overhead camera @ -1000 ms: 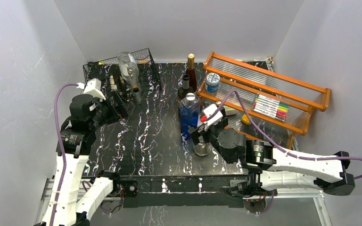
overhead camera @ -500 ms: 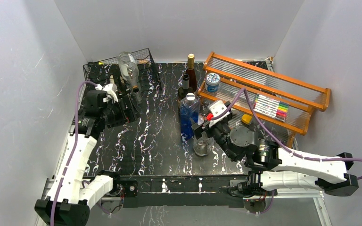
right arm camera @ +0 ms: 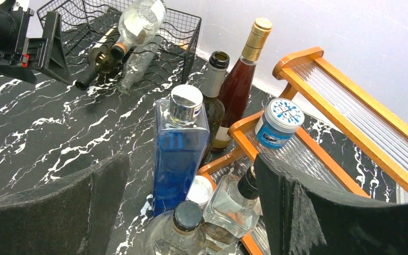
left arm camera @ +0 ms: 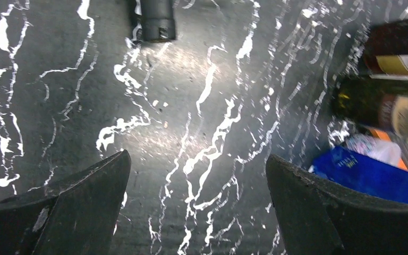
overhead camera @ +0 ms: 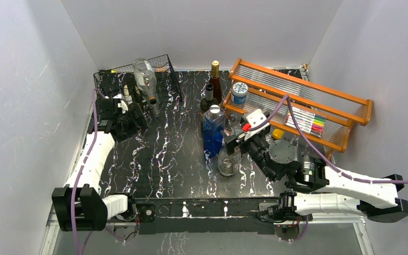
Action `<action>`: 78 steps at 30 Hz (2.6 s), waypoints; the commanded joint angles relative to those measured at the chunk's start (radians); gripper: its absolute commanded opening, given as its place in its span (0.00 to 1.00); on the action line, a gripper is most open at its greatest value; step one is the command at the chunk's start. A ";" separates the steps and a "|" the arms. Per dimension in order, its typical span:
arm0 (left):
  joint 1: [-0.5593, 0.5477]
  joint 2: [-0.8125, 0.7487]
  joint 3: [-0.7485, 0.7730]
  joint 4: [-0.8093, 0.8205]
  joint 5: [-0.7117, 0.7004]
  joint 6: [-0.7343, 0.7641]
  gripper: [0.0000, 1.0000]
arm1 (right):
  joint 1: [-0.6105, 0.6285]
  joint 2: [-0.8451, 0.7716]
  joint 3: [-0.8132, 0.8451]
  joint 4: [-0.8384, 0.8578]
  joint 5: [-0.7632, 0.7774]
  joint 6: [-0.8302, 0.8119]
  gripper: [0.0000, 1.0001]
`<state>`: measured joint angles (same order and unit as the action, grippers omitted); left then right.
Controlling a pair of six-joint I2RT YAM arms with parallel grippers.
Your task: Take the wine bottle off the wine rack
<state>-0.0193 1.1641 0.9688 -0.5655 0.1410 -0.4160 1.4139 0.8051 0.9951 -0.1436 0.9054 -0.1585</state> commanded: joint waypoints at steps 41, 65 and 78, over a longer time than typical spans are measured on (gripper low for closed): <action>0.093 0.516 -0.023 0.737 -0.019 0.237 0.65 | -0.001 0.100 0.174 -0.074 -0.103 0.052 0.98; 0.103 0.580 -0.035 0.789 0.034 0.197 0.46 | 0.000 0.105 0.219 -0.138 -0.131 0.117 0.98; 0.102 0.491 -0.082 0.735 0.026 0.213 0.19 | 0.000 0.061 0.172 -0.138 -0.133 0.109 0.98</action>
<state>0.0879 1.7432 0.9012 0.1928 0.1448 -0.2279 1.4139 0.9024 1.1709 -0.3298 0.7597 -0.0418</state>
